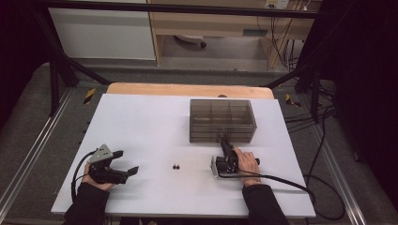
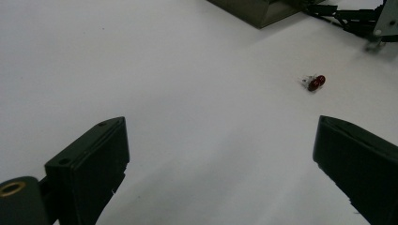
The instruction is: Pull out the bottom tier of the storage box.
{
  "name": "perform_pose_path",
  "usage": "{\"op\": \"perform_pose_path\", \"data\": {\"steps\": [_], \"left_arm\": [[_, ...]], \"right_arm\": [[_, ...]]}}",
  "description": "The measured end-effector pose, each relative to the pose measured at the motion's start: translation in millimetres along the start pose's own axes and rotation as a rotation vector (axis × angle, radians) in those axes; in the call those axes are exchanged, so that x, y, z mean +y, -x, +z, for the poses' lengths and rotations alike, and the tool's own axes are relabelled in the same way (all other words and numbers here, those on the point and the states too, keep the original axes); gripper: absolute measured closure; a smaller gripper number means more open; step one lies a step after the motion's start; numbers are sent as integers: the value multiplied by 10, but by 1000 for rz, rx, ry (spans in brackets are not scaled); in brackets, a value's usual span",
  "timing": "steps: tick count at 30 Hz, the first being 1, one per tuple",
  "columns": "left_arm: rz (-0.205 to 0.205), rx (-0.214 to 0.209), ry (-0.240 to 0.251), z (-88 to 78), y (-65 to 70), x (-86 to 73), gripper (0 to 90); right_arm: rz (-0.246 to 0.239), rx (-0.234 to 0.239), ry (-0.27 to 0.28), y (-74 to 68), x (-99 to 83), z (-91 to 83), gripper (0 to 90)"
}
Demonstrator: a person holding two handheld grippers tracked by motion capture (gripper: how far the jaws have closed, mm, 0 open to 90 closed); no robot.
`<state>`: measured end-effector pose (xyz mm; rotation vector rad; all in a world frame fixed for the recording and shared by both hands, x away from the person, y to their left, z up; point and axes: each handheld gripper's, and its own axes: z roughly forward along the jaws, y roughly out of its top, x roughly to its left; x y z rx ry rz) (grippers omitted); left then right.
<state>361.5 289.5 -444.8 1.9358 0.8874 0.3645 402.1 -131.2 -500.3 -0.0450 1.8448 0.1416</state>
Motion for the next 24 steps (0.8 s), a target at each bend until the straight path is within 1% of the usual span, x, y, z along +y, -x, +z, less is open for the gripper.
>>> {"op": "perform_pose_path", "data": {"steps": [5, 9, 11, 14, 16, 17, 24], "left_arm": [[0, 0, 0, 1, 1, 0, 36], [0, 0, 0, -1, 0, 0, 36], [0, 1, 0, -1, 0, 0, 36], [1, 1, 0, -1, 1, 0, 36], [1, 1, 0, 0, 0, 0, 36], [1, 1, 0, -1, 0, 0, 36], [2, 1, -1, 0, 2, 1, 36]], "right_arm": [[-3, -11, 4, -13, -3, 6, 766], [-4, -15, -4, -22, 0, 3, 773], [-10, -24, 2, -28, 1, 8, 777], [-18, -31, -8, -39, 3, 4, 784], [-24, -40, -3, -44, 3, 8, 788], [-33, -42, 0, -42, 3, 10, 789], [-35, -48, -3, -55, 4, 9, 794]]}}
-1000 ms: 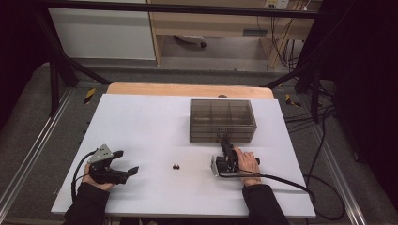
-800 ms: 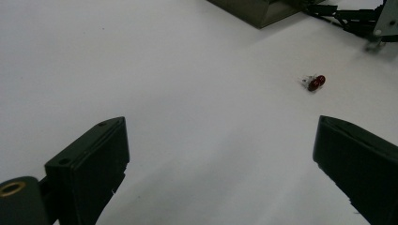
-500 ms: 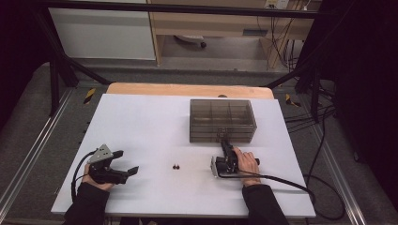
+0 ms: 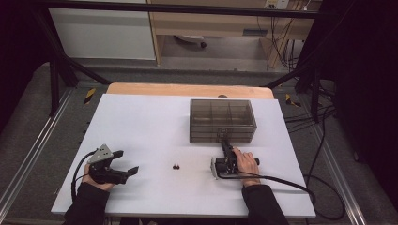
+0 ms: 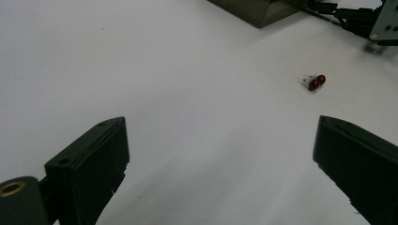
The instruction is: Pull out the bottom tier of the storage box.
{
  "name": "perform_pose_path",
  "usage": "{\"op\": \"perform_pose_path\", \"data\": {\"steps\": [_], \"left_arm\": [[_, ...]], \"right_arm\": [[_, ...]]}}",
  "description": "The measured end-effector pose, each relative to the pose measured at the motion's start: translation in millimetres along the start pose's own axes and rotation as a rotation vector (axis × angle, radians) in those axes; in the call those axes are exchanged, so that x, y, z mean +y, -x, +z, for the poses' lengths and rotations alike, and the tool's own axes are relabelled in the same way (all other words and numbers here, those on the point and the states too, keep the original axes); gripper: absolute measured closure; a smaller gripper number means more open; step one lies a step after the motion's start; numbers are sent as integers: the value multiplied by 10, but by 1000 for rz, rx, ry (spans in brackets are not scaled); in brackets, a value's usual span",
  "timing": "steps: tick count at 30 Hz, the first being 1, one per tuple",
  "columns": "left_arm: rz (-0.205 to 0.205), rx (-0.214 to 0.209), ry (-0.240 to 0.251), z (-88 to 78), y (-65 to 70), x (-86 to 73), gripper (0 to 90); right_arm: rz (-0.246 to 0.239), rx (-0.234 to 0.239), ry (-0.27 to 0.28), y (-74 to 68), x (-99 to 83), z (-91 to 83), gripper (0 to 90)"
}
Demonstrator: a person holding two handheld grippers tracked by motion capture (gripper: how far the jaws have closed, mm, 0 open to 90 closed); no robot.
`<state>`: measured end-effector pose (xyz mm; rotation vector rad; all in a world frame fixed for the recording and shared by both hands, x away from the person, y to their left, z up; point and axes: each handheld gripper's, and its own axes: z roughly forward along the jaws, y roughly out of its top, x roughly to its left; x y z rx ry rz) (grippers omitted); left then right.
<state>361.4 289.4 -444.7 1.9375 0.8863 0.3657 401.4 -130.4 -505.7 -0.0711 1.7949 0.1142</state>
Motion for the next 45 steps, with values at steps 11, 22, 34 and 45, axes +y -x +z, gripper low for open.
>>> {"op": "perform_pose_path", "data": {"steps": [11, 22, 34, 45], "left_arm": [[0, 0, 1, -1, -1, 0, 36], [-1, 0, 0, 0, -3, -1, 36], [0, 2, 1, -4, -1, 0, 36], [1, 1, -1, -2, -1, 0, 36]], "right_arm": [[-30, -7, 1, -14, 0, -4, 802], [-33, -1, 2, -13, 3, -34, 803], [-41, 4, 3, -18, 7, -89, 802], [-32, 0, 17, -19, 9, -116, 765]]}}
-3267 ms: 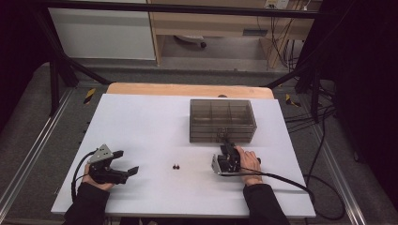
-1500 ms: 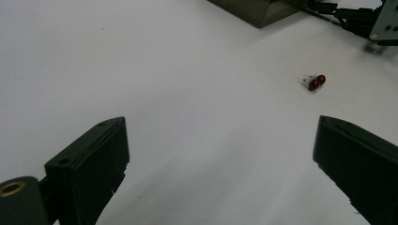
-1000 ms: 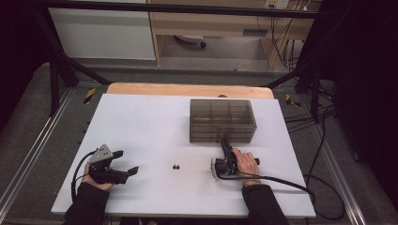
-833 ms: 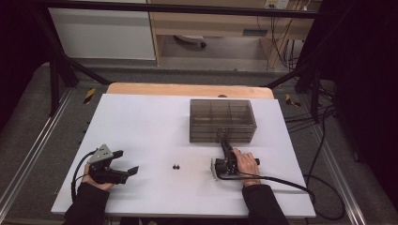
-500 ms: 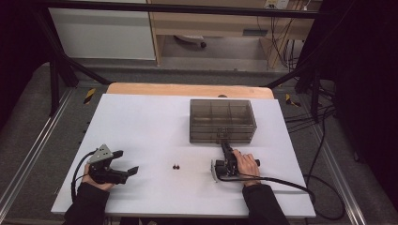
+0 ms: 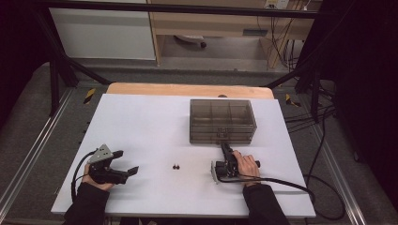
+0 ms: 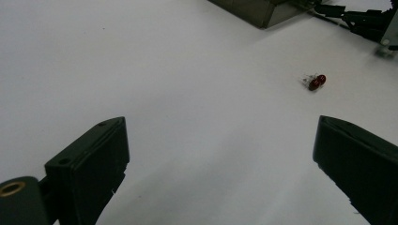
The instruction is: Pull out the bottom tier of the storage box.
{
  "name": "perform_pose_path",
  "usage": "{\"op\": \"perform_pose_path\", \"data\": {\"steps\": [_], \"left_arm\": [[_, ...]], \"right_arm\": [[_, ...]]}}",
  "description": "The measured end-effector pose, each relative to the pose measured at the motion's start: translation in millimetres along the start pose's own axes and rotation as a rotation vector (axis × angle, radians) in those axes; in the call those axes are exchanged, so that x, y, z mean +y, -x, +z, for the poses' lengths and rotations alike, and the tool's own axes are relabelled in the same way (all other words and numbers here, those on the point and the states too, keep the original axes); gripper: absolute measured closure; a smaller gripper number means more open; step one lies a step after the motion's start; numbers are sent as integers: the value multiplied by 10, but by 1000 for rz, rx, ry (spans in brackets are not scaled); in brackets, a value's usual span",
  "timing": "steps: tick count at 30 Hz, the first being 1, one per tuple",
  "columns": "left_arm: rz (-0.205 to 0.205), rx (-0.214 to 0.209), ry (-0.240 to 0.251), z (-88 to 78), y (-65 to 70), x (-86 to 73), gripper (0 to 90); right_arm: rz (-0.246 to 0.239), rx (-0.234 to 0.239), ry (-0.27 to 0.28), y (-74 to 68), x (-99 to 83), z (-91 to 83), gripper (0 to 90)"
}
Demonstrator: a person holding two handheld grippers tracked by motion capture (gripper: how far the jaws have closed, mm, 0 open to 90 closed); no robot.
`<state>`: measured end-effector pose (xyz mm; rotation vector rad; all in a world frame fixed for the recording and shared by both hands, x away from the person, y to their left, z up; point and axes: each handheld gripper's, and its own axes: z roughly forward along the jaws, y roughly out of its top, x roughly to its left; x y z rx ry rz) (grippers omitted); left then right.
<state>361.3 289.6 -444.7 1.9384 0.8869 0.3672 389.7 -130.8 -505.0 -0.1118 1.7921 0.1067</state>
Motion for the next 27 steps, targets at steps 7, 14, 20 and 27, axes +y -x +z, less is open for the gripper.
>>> {"op": "perform_pose_path", "data": {"steps": [7, 14, 20, 27], "left_arm": [[0, 0, -1, 2, 1, 0, 36], [-1, 3, -3, 3, 0, -1, 37], [-3, 2, -4, 6, -3, -2, 37], [-2, 1, -5, 7, -1, -1, 37]], "right_arm": [[53, 6, 5, 47, -11, -19, 671], [66, 15, -4, 73, -25, 5, 649], [68, 26, -22, 93, -38, 43, 651], [60, 31, -16, 92, -39, 63, 678]]}}
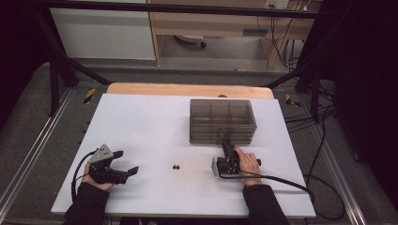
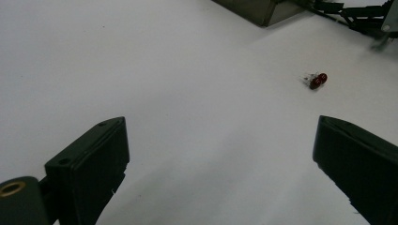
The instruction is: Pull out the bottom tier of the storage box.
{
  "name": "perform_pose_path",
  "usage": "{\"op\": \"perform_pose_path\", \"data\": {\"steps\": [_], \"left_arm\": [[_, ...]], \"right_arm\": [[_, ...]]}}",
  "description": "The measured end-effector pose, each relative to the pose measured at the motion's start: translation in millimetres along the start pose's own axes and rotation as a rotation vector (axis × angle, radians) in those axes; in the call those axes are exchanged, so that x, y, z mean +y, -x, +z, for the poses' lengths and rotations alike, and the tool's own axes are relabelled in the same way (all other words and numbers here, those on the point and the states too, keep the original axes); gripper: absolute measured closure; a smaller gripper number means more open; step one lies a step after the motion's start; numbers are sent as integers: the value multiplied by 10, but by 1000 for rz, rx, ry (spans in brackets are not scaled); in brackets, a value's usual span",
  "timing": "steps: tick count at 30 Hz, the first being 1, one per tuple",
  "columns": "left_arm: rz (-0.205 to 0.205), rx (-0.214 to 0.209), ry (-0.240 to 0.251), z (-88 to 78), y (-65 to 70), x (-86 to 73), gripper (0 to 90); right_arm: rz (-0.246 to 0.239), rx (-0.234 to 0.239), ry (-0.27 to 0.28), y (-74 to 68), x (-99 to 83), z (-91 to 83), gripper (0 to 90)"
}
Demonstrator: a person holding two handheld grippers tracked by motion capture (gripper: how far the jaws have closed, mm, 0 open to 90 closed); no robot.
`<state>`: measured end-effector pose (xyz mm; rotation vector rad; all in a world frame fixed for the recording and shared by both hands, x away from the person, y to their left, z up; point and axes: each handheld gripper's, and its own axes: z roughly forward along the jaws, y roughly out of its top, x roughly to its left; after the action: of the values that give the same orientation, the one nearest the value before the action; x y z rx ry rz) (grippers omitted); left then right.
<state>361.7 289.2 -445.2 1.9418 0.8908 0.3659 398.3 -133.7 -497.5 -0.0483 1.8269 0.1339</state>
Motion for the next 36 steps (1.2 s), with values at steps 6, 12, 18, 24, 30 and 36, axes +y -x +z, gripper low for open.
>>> {"op": "perform_pose_path", "data": {"steps": [6, 12, 18, 24, 30, 36], "left_arm": [[1, 0, 0, 1, 1, 0, 37], [0, 0, 0, -1, 1, 0, 37], [1, 0, 0, -2, 2, 0, 37], [1, 0, 0, -1, 2, 0, 37], [0, -1, 1, -2, 2, 0, 37], [0, 0, 0, -2, 2, 0, 37]], "right_arm": [[3, 6, -7, -1, 3, -7, 684], [-2, 9, -7, 1, 4, -16, 688], [-10, 8, -4, -1, 5, -24, 689], [-12, 7, -2, -8, 8, -43, 690], [-16, 12, -7, -9, 13, -69, 690], [-13, 14, -8, -16, 16, -91, 689]]}}
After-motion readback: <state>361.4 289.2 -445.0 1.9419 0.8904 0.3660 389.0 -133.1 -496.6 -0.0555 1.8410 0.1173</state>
